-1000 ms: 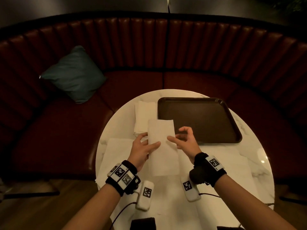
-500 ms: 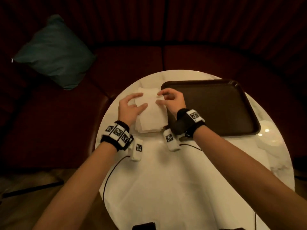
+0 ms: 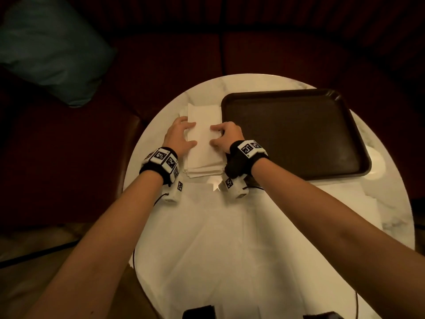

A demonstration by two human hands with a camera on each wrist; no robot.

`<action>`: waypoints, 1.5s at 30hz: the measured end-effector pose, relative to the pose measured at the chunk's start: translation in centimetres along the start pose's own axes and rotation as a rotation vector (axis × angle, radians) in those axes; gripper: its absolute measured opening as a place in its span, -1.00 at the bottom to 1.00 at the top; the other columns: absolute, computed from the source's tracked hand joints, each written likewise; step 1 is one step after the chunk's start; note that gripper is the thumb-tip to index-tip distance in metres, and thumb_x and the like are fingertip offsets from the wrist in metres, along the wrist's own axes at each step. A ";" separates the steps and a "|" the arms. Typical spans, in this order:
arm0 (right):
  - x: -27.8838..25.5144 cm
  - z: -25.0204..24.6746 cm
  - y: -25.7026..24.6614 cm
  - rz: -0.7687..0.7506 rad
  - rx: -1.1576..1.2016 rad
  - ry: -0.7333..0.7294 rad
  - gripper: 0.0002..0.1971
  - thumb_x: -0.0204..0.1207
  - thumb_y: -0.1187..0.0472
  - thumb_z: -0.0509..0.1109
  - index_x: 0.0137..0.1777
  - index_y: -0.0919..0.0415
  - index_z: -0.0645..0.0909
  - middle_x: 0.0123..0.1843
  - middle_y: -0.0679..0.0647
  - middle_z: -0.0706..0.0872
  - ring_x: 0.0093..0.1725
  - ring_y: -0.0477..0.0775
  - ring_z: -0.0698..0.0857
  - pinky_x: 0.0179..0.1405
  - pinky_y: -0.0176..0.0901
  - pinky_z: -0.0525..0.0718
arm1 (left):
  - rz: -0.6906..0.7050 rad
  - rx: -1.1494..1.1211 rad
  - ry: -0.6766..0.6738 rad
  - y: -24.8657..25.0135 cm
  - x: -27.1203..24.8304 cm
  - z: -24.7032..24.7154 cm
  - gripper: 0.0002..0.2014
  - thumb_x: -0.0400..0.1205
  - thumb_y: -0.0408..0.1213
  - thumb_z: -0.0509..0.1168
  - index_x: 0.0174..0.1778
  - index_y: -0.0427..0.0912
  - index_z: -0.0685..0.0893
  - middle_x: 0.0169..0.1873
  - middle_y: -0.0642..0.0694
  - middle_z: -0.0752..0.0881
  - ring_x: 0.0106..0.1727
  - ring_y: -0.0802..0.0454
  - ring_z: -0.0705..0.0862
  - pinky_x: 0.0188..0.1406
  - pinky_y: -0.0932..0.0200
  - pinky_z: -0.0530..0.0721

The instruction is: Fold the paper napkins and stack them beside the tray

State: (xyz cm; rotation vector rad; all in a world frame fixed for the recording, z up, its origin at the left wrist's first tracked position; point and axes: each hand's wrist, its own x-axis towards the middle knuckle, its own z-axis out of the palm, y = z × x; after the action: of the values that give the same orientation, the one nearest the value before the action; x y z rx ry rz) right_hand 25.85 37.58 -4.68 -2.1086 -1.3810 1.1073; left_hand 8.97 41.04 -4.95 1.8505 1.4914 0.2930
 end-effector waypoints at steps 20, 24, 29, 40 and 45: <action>-26.1 -8.2 16.3 -0.044 -0.246 -0.140 -0.71 0.41 0.14 0.58 0.12 0.00 0.68 0.05 0.00 0.62 -0.21 -0.02 0.67 -0.08 -0.23 0.60 | 0.209 0.307 -0.290 7.7 -22.8 12.1 -0.70 0.66 -0.09 0.27 0.31 -0.02 0.61 0.26 -0.06 0.56 0.31 -0.07 0.49 0.31 -0.06 0.46; -29.6 -9.3 20.8 0.036 -0.312 -0.087 -0.66 0.42 0.07 0.55 0.19 -0.03 0.64 0.11 -0.04 0.57 -0.13 -0.07 0.60 -0.06 -0.25 0.53 | 0.239 0.374 -0.297 10.2 -25.8 16.5 -0.61 0.69 -0.03 0.21 0.44 0.00 0.50 0.33 -0.01 0.50 0.35 -0.04 0.46 0.30 -0.01 0.45; -32.9 -9.9 24.1 0.136 -0.464 0.034 -0.44 0.35 -0.12 0.53 0.35 -0.05 0.51 0.29 -0.09 0.47 0.28 0.00 0.49 0.11 -0.11 0.60 | 0.203 0.408 -0.232 13.5 -26.3 20.0 -0.59 0.68 0.07 0.21 0.36 -0.05 0.54 0.26 -0.04 0.54 0.27 -0.05 0.50 0.24 0.00 0.50; -34.8 -9.2 26.7 0.126 -0.451 0.031 -0.19 0.22 -0.35 0.51 0.43 -0.02 0.42 0.39 -0.08 0.35 0.39 -0.01 0.35 0.07 -0.10 0.62 | 0.065 0.382 -0.216 16.0 -26.5 23.8 -0.61 0.60 0.07 0.33 0.16 -0.16 0.55 0.14 -0.08 0.55 0.19 -0.08 0.49 0.11 0.05 0.57; -34.6 -9.7 27.1 0.119 -0.397 0.064 -0.18 0.24 -0.41 0.47 0.45 -0.04 0.41 0.40 -0.10 0.40 0.38 -0.01 0.41 0.12 -0.09 0.61 | 0.070 -0.058 -0.174 16.7 -26.5 24.1 -0.86 0.55 -0.20 0.42 -0.23 -0.16 0.62 -0.22 -0.04 0.65 -0.17 0.01 0.59 -0.20 0.18 0.57</action>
State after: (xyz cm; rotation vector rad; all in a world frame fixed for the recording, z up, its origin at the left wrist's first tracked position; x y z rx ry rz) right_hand 42.25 -4.29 -3.15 -2.5074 -1.5643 0.8506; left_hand 27.68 6.26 -4.12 1.8353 1.2894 0.2013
